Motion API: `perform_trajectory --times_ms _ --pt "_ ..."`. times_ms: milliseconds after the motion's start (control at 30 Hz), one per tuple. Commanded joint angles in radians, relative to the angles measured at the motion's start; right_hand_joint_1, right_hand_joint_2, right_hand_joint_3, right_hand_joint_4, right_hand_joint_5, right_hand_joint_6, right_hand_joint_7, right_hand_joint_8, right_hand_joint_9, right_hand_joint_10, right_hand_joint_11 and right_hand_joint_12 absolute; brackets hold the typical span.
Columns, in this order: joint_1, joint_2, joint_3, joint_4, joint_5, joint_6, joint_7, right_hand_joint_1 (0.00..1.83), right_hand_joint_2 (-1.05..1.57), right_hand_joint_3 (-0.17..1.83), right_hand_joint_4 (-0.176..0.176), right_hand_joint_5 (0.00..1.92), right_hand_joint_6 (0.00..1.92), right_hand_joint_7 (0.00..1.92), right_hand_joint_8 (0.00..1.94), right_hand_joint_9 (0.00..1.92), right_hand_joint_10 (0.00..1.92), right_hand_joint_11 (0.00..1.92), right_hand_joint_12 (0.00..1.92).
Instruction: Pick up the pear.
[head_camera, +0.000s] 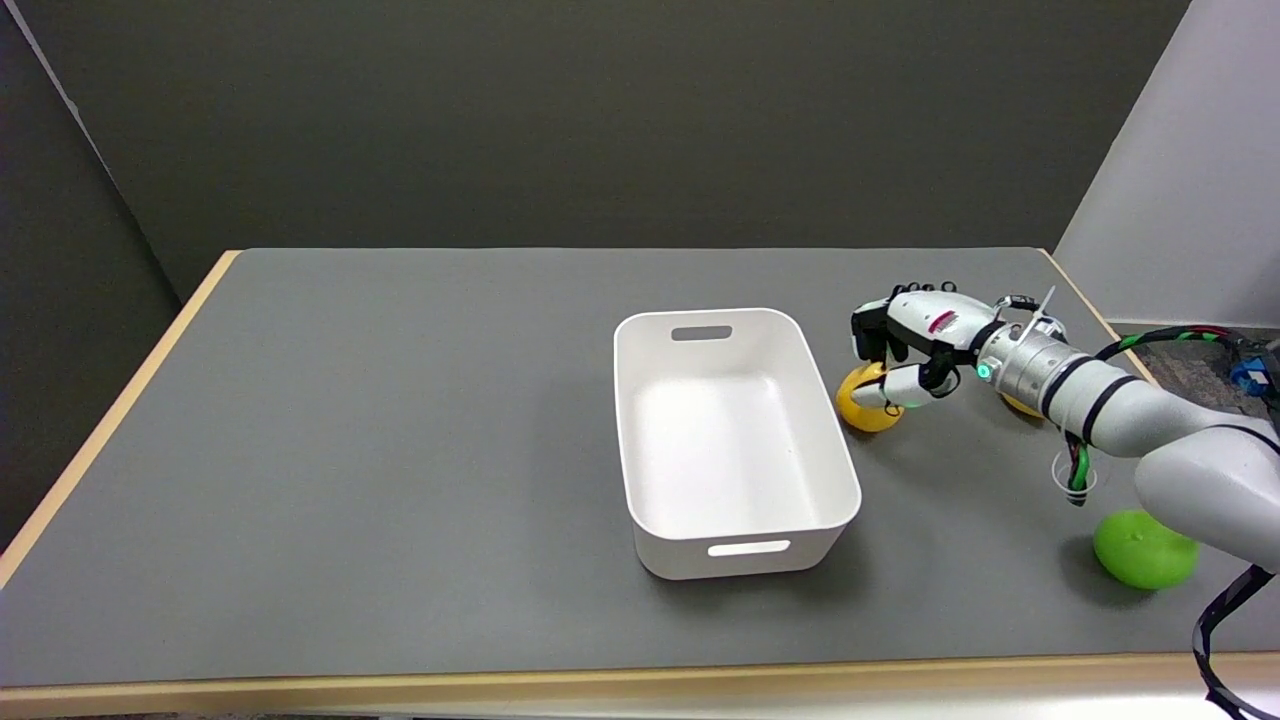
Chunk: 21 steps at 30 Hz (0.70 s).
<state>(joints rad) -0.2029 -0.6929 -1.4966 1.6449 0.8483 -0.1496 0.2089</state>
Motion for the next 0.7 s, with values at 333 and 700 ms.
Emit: perform_trajectory --times_ms 333,700 --pt "-0.021 -0.005 0.064 0.074 -0.006 0.097 -0.096 1.31 1.18 0.24 -0.115 0.53 1.61 0.72 1.47 0.66 1.71 0.34 1.91" --pt "-0.090 -0.002 0.242 0.174 0.076 0.292 -0.177 1.34 1.02 0.45 -0.116 0.62 1.53 0.81 1.37 0.75 1.63 0.47 1.92"
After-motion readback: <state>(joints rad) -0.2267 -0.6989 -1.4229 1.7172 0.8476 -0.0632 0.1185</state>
